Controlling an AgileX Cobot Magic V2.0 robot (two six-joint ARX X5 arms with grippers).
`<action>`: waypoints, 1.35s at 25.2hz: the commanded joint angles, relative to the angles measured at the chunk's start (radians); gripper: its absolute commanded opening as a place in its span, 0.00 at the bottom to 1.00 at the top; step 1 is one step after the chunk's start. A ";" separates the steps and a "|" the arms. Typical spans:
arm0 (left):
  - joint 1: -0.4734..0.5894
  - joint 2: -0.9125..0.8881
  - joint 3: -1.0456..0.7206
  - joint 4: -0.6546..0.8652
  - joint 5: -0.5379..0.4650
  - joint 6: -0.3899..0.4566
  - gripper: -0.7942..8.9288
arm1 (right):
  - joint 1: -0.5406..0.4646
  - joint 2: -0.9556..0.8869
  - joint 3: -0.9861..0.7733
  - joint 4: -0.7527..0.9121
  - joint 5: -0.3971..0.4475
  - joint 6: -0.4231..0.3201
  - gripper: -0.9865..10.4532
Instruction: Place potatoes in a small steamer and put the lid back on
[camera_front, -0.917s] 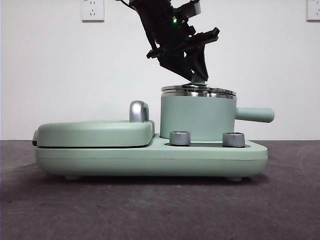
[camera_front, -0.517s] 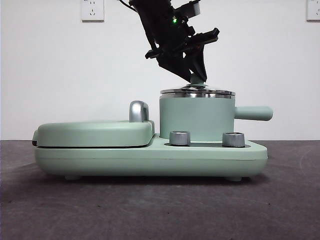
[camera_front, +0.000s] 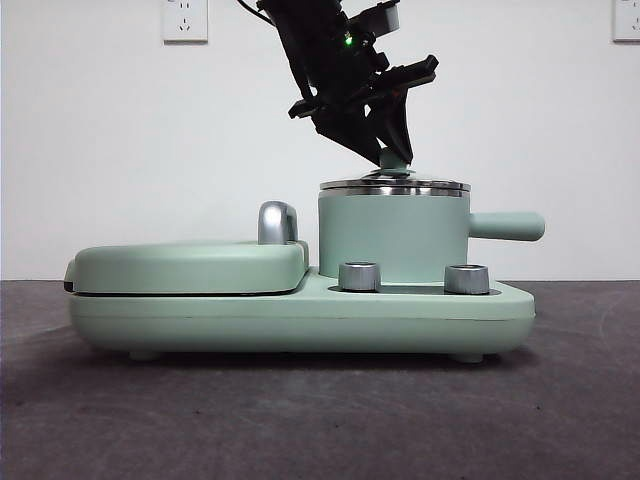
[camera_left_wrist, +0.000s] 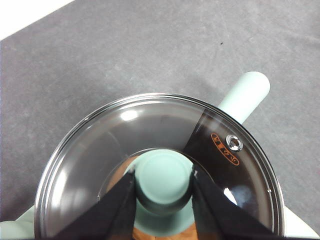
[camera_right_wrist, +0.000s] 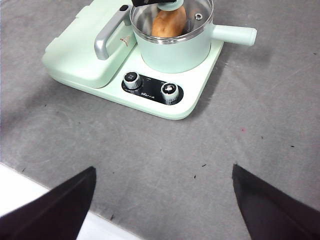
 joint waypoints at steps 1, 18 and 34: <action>-0.011 -0.014 0.024 -0.003 0.000 -0.004 0.29 | 0.004 0.002 0.011 -0.079 0.004 0.010 0.46; 0.000 -0.854 -0.505 -0.452 -0.011 -0.161 0.42 | 0.004 0.005 0.008 -0.079 -0.042 0.010 0.45; 0.000 -1.463 -0.909 -0.362 -0.018 -0.287 0.09 | 0.003 0.004 -0.017 -0.079 -0.082 0.010 0.10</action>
